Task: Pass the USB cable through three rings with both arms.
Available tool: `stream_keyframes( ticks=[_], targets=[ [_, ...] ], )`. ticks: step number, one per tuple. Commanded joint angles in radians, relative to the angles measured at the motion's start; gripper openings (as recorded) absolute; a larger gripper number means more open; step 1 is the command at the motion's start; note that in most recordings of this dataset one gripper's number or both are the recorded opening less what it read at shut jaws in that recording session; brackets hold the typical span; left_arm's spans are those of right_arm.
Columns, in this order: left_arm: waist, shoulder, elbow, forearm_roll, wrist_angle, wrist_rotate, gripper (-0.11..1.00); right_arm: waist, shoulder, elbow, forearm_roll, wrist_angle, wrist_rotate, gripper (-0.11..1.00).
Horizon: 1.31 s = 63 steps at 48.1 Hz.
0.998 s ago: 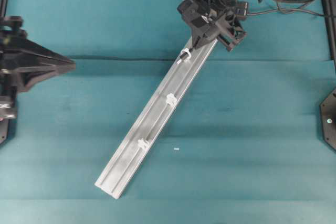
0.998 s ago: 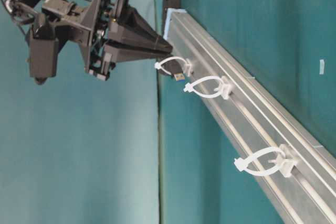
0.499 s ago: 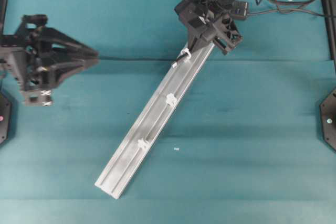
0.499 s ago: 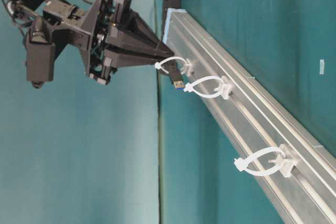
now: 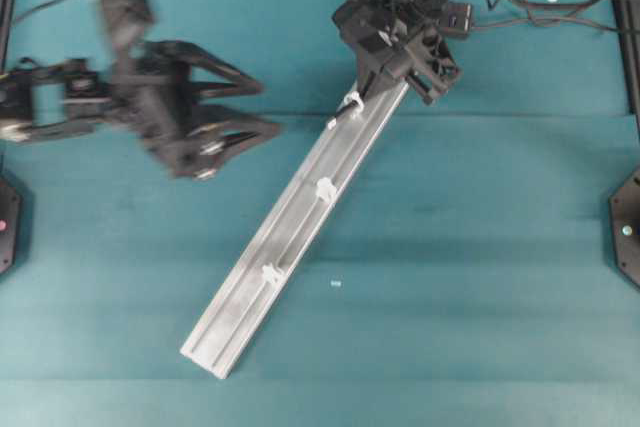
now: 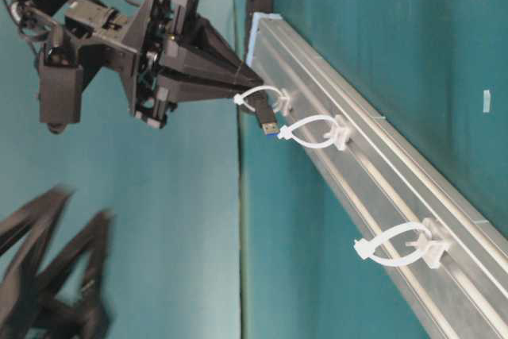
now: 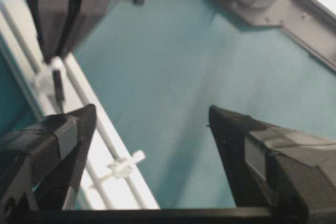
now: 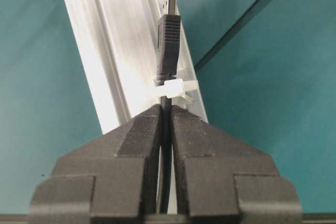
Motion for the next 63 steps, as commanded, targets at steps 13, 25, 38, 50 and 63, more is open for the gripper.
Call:
stream_keyframes(
  ticks=[13,25,38,50,63],
  targets=[
    [0.017,0.304,-0.129,0.005,0.074,-0.066,0.92,0.009,-0.003,0.012,0.009,-0.002,-0.006,0.07],
    [0.046,0.362,-0.167,0.005,0.054,0.032,0.92,0.009,-0.005,0.018,0.009,0.002,-0.005,0.07],
    [0.052,0.431,-0.247,0.005,0.058,0.089,0.91,0.009,-0.005,0.02,0.017,-0.003,-0.005,0.07],
    [0.052,0.463,-0.276,0.005,0.058,0.087,0.91,0.009,-0.005,0.018,0.02,-0.008,-0.003,0.07],
    [0.052,0.468,-0.272,0.005,0.054,0.091,0.9,0.009,-0.005,0.02,0.021,-0.014,-0.002,0.07]
  ],
)
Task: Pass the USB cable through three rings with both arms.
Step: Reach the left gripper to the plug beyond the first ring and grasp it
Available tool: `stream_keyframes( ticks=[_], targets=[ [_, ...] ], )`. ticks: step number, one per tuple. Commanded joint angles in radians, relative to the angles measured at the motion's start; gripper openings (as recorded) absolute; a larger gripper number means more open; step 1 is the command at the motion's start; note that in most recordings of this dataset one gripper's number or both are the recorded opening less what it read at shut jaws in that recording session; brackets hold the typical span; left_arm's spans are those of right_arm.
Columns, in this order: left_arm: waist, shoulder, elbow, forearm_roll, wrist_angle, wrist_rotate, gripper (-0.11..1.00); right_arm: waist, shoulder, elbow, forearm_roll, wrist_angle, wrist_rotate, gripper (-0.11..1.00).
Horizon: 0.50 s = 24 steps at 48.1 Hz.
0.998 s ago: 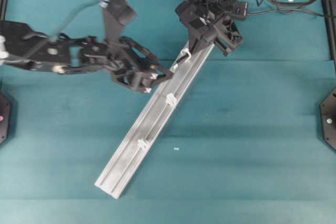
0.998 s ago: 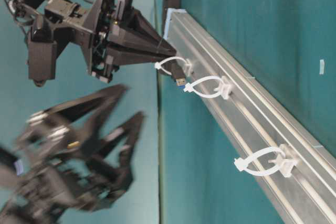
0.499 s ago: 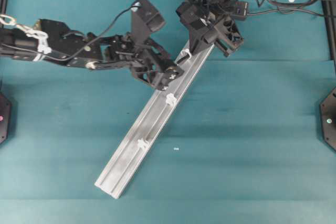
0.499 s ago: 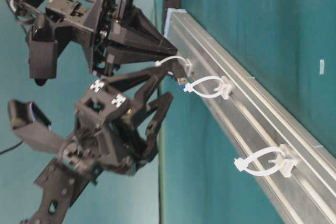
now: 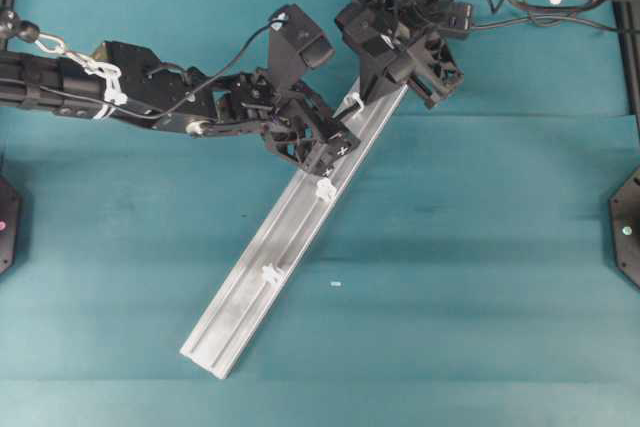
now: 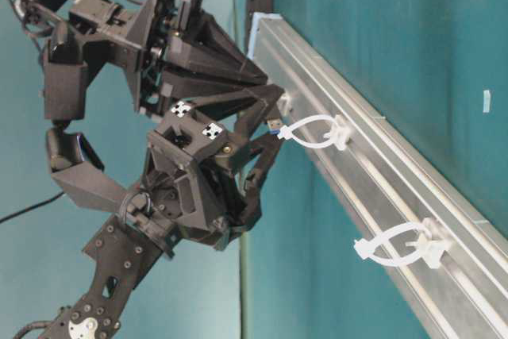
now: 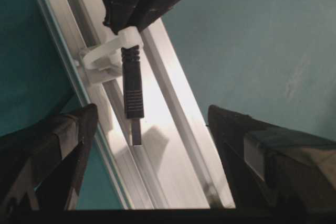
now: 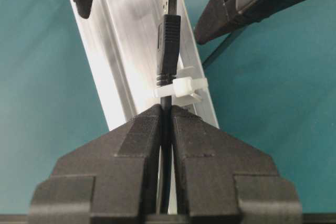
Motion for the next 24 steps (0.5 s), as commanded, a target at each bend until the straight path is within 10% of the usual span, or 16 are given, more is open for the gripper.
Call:
stream_keyframes(
  ticks=[1,24],
  targets=[
    [-0.002,-0.011,-0.008,0.005,-0.012,0.005,0.89,0.009,0.002,-0.003,0.009,-0.002,-0.002,0.07],
    [-0.002,-0.017,0.0,0.005,-0.061,0.005,0.09,0.009,0.0,-0.003,0.009,-0.003,0.006,0.07]
  ],
)
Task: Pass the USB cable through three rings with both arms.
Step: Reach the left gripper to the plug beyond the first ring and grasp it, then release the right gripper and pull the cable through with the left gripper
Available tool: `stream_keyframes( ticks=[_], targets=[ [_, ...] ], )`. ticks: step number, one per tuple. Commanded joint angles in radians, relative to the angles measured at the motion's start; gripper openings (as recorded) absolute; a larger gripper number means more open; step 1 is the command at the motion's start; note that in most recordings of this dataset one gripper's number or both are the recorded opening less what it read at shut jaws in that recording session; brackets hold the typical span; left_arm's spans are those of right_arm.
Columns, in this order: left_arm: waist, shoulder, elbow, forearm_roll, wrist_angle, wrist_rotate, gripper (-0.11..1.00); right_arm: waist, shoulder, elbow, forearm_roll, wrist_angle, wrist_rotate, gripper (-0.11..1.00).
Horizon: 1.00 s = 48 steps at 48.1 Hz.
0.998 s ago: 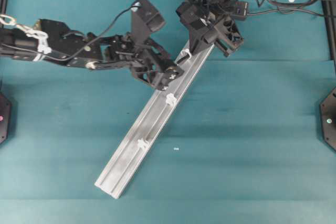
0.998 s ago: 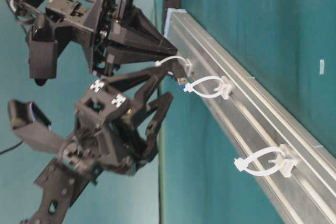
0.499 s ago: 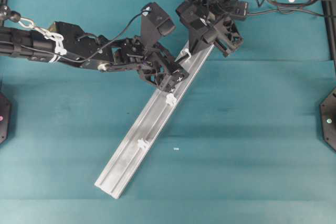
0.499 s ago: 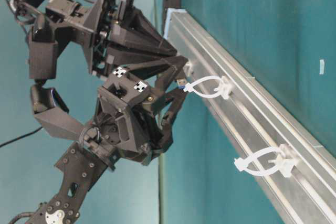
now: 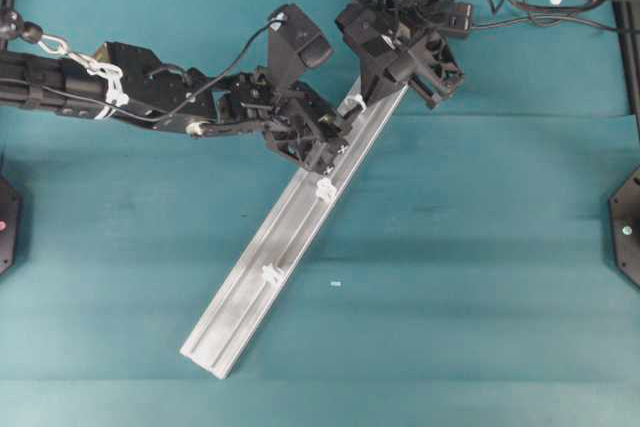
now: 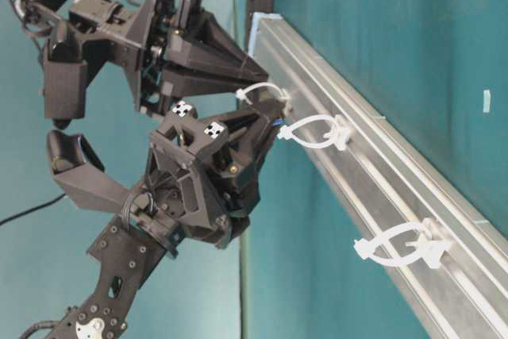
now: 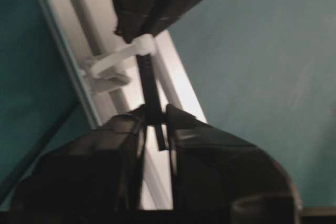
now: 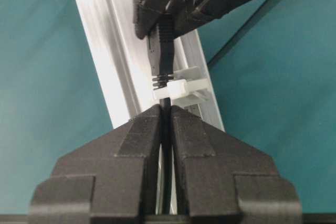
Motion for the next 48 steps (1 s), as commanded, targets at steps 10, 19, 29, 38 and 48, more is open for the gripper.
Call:
stream_keyframes(
  ticks=[10,19,29,38,48],
  targets=[
    [-0.005,-0.02,-0.008,0.006,-0.015,-0.008,0.09,0.011,-0.002,0.002,0.008,-0.035,0.02,0.07],
    [-0.005,-0.025,-0.005,0.005,-0.011,-0.012,0.09,0.02,-0.003,0.003,0.008,-0.098,0.078,0.07],
    [-0.005,-0.048,0.005,0.005,0.011,-0.014,0.09,0.02,-0.005,0.006,0.008,-0.114,0.133,0.13],
    [-0.005,-0.091,0.034,0.005,0.011,-0.048,0.09,0.005,-0.032,0.018,0.005,-0.118,0.204,0.54],
    [-0.005,-0.132,0.086,0.005,0.011,-0.121,0.09,-0.015,-0.084,0.048,-0.02,-0.161,0.23,0.86]
  ],
)
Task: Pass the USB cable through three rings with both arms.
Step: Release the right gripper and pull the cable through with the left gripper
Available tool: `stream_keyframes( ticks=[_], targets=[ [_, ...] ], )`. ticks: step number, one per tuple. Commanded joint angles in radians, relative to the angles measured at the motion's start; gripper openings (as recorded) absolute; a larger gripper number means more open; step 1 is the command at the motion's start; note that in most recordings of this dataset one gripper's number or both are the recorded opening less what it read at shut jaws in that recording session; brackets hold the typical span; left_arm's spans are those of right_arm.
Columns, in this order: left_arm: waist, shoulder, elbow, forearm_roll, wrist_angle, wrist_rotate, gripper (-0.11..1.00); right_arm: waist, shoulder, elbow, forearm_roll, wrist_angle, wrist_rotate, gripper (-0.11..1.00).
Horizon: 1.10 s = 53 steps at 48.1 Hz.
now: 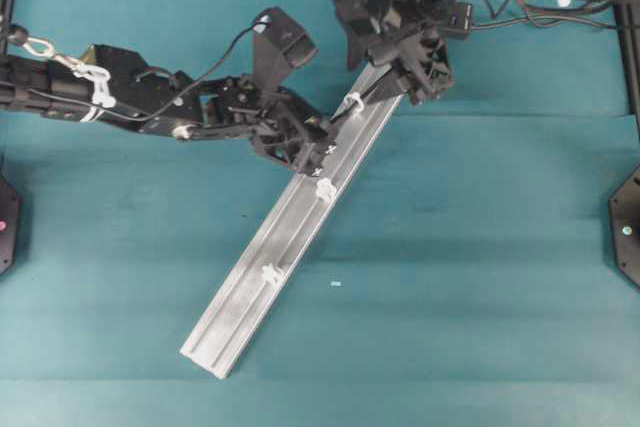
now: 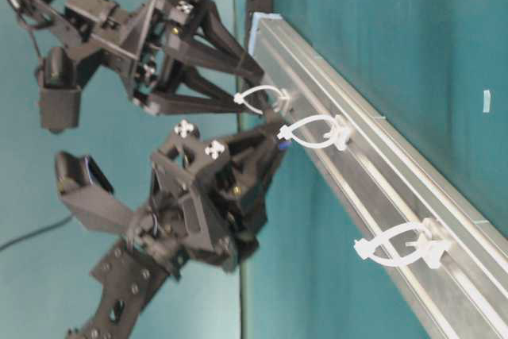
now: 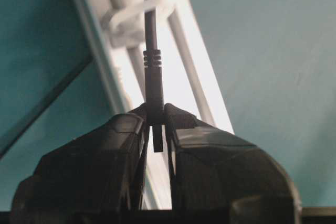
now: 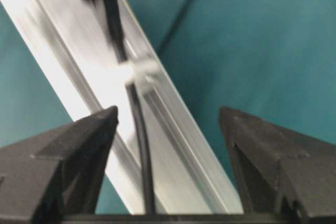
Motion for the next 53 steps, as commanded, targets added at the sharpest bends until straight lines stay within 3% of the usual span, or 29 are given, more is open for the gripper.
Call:
stream_keyframes(
  ticks=[1,9,17,27,37,47,53],
  targets=[
    [-0.003,-0.087,0.014,0.005,-0.003,-0.034,0.09,-0.003,-0.037,0.011,-0.015,-0.025,0.014,0.86],
    [-0.006,-0.133,0.052,0.005,-0.005,-0.13,0.09,0.012,-0.11,0.087,-0.025,-0.164,0.052,0.83],
    [-0.014,-0.176,0.081,0.005,-0.017,-0.215,0.09,0.075,-0.166,0.167,-0.026,-0.25,0.071,0.82],
    [-0.028,-0.199,0.095,0.005,-0.037,-0.273,0.09,0.187,-0.196,0.222,-0.026,-0.313,0.075,0.82],
    [-0.034,-0.199,0.095,0.005,-0.037,-0.293,0.09,0.232,-0.19,0.219,-0.031,-0.425,0.075,0.78],
    [-0.034,-0.199,0.095,0.005,-0.035,-0.296,0.09,0.255,-0.17,0.196,-0.138,-0.449,0.075,0.78],
    [-0.034,-0.198,0.092,0.005,-0.035,-0.298,0.09,0.262,-0.16,0.201,-0.156,-0.476,0.075,0.78]
  ],
)
